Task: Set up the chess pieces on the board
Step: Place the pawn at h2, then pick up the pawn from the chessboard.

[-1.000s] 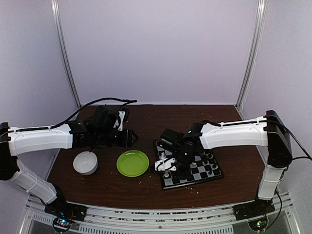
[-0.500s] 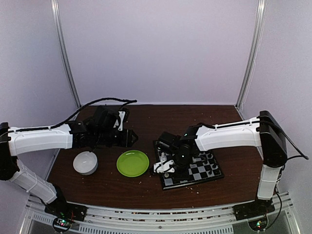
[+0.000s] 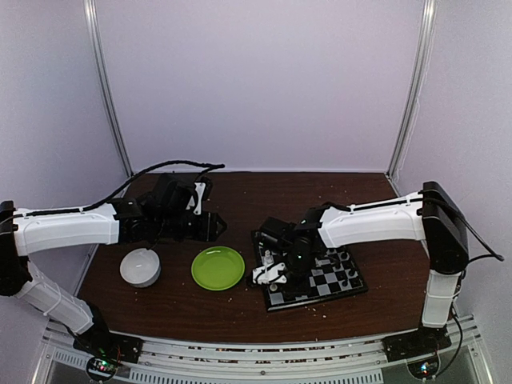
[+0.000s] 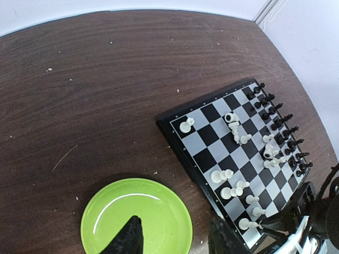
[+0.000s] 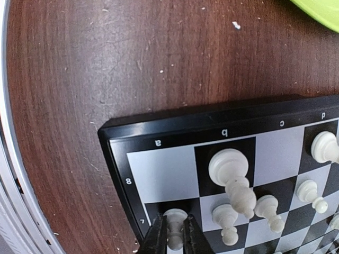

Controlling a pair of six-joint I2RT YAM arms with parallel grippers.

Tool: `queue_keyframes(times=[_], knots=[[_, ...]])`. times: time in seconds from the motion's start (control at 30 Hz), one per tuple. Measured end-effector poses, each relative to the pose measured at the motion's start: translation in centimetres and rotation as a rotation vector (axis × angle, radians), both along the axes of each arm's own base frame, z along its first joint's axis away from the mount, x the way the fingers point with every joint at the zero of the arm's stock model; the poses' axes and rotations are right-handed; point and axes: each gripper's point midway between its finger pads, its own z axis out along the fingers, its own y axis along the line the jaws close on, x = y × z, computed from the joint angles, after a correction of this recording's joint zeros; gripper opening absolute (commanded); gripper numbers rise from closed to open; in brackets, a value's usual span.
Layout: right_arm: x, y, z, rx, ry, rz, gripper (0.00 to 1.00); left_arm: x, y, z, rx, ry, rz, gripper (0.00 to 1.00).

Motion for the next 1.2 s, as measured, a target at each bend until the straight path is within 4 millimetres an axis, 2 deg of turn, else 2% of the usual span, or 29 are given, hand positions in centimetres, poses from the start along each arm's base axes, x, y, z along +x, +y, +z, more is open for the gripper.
queue_keyframes(times=[0.2,0.33,0.43,0.6,0.7,0.8,1.03,1.2], knots=[[0.2,-0.2,-0.1,-0.011,-0.01,-0.006,0.25,0.0,0.0,0.0,0.0,0.0,0.0,0.43],[0.5,-0.1,0.9,-0.016,-0.022,-0.012,0.27,0.0,0.0,0.0,0.0,0.0,0.0,0.43],[0.8,0.0,2.7,0.006,-0.042,-0.015,0.28,0.0,0.0,0.0,0.0,0.0,0.0,0.43],[1.4,-0.3,7.5,0.09,-0.091,-0.036,0.28,0.0,0.0,0.0,0.0,0.001,-0.001,0.43],[3.2,-1.3,10.1,0.144,-0.128,-0.093,0.28,0.0,-0.2,-0.5,0.008,0.008,-0.004,0.43],[6.3,-3.2,11.0,0.156,-0.151,-0.189,0.27,-0.1,-0.5,-1.2,0.021,0.022,-0.011,0.43],[13.3,-7.9,9.9,0.098,-0.171,-0.403,0.27,-0.1,-1.0,-1.1,0.018,0.023,-0.021,0.43],[15.7,-9.6,7.3,0.036,-0.146,-0.481,0.27,-0.1,-1.1,-1.0,0.016,0.023,-0.023,0.43]])
